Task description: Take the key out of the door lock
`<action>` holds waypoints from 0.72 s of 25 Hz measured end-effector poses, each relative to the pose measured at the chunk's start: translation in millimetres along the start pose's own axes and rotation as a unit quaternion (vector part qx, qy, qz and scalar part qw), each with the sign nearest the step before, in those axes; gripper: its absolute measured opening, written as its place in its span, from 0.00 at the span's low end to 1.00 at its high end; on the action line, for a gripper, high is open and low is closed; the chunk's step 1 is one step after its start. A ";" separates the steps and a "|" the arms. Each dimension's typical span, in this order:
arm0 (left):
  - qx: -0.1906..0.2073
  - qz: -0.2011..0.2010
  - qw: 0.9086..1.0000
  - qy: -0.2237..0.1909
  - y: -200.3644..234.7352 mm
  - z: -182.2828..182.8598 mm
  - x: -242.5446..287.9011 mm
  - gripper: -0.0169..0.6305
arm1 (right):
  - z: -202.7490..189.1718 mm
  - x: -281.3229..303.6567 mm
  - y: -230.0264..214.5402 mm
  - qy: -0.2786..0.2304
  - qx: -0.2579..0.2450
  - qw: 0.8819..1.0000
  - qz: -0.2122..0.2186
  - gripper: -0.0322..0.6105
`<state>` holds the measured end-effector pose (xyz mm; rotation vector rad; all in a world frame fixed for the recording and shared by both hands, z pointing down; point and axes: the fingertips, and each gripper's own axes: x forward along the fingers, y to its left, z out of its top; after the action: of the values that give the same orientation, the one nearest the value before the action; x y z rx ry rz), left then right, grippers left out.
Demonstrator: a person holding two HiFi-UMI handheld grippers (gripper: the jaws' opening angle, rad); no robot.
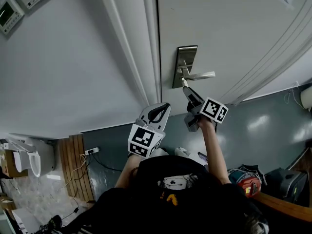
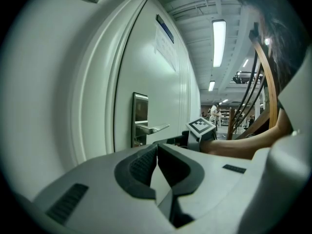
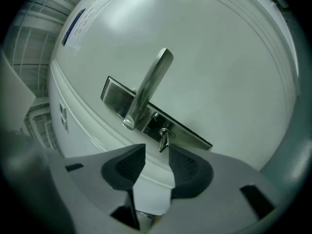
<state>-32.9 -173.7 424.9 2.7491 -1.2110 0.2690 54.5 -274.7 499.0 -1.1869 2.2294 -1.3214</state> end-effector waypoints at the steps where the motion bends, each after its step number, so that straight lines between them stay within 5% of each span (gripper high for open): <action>1: 0.000 0.000 1.000 -0.001 1.3 0.1 -0.4 0.04 | -0.6 0.5 -1.3 0.000 0.000 1.000 -0.004 0.27; 10: -0.003 0.006 1.000 -0.003 15.1 -1.5 -5.0 0.04 | 9.5 28.5 -8.4 -0.025 0.034 0.999 -0.010 0.26; 13: -0.005 0.013 1.000 -0.004 21.5 -1.8 -8.4 0.04 | 11.1 34.7 -13.5 -0.036 0.033 0.999 -0.017 0.14; 18: -0.012 0.025 1.000 -0.004 32.4 -4.2 -14.3 0.04 | 12.1 32.9 -15.9 -0.066 0.088 0.994 0.008 0.11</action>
<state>-66.8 -184.4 427.4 2.7041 -1.2788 0.2477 49.5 -311.0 510.7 -1.1556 1.9832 -1.3602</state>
